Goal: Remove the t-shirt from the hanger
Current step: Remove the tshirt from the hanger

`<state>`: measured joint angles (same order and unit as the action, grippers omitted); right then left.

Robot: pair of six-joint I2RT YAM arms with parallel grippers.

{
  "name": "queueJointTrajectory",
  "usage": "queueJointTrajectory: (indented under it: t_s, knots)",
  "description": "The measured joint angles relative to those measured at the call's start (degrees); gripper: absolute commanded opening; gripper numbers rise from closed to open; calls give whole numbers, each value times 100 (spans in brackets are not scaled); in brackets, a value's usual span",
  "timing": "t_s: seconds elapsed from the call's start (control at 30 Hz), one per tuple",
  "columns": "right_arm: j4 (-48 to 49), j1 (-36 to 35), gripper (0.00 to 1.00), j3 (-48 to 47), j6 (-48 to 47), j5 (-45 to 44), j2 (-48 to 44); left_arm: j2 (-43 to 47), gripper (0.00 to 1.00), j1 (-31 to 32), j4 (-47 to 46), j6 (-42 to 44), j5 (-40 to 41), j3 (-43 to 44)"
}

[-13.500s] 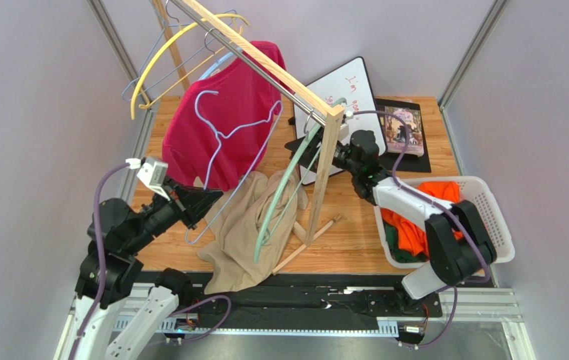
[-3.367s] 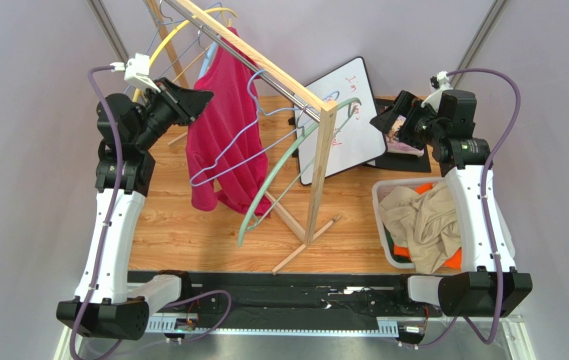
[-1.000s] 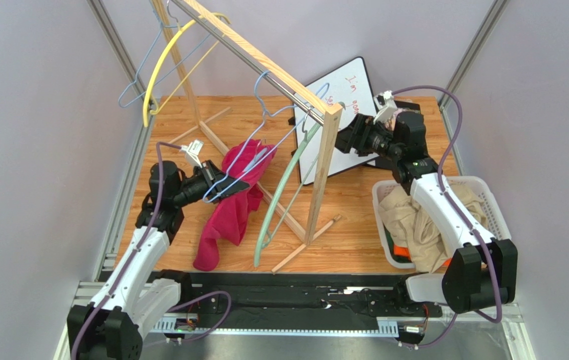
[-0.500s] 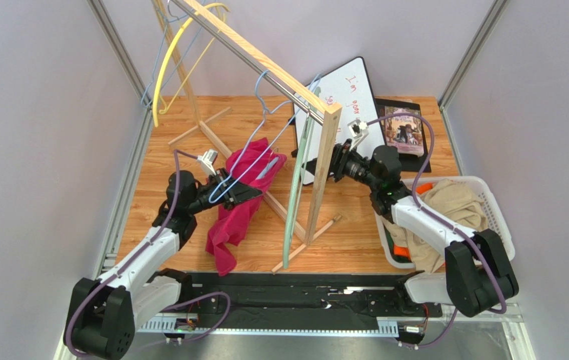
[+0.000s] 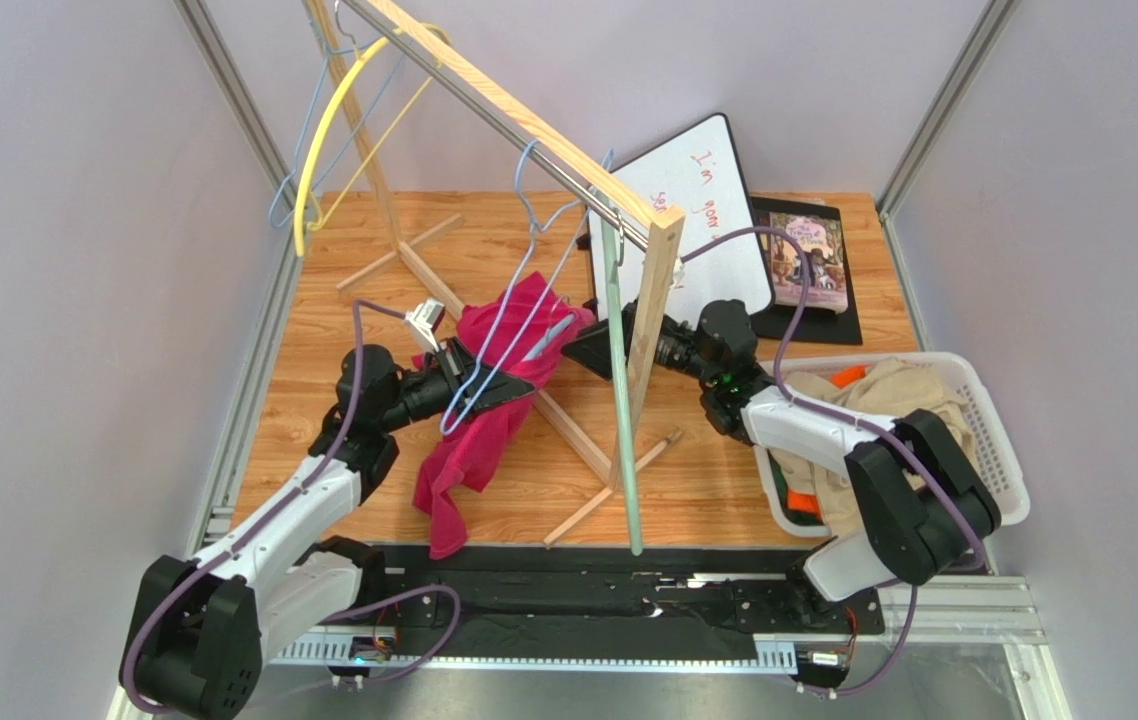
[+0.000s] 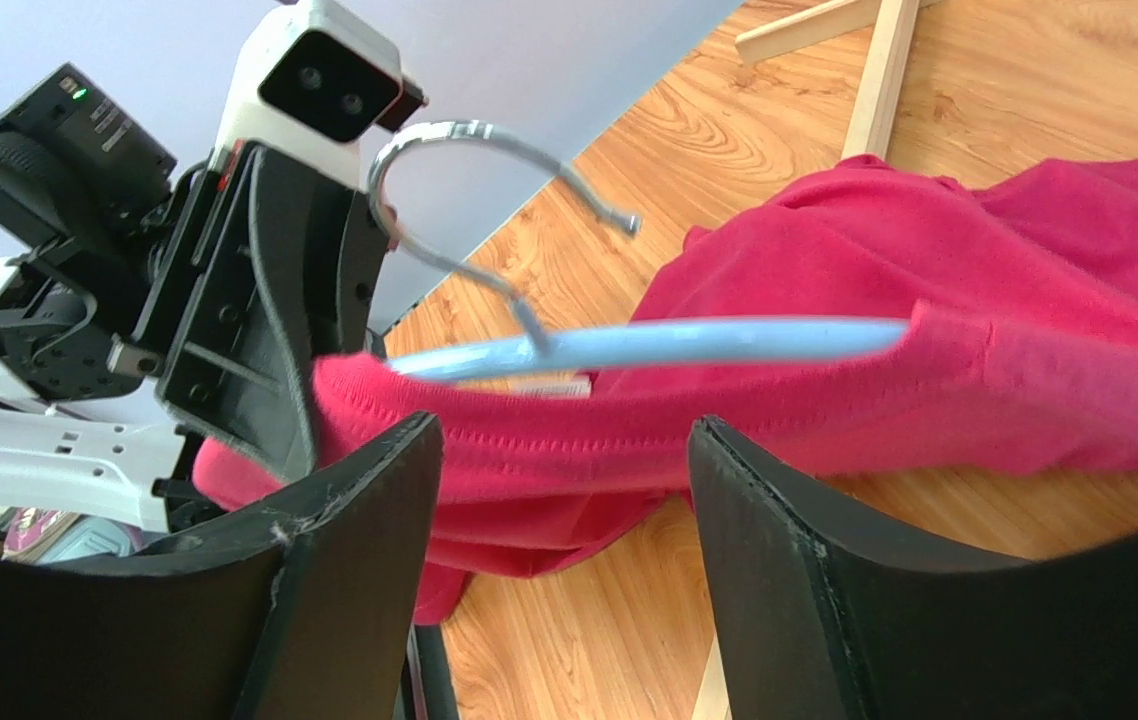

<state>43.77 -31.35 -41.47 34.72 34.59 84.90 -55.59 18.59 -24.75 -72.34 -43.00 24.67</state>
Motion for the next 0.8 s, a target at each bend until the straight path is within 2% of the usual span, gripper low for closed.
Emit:
queueJointTrajectory:
  t_s: [0.33,0.57,0.7,0.8]
  knots:
    - [11,-114,65,-494,-70,-4,177,-17,0,199,-2,-70,-26,0]
    - [35,-273,61,-542,-101,-11,452,-17,0,219,-44,-133,-46,24]
    - [116,-319,49,-603,-101,-85,619,-9,0,225,7,-195,-42,28]
    - [131,-372,34,-651,-96,-138,651,48,0,225,28,-197,11,28]
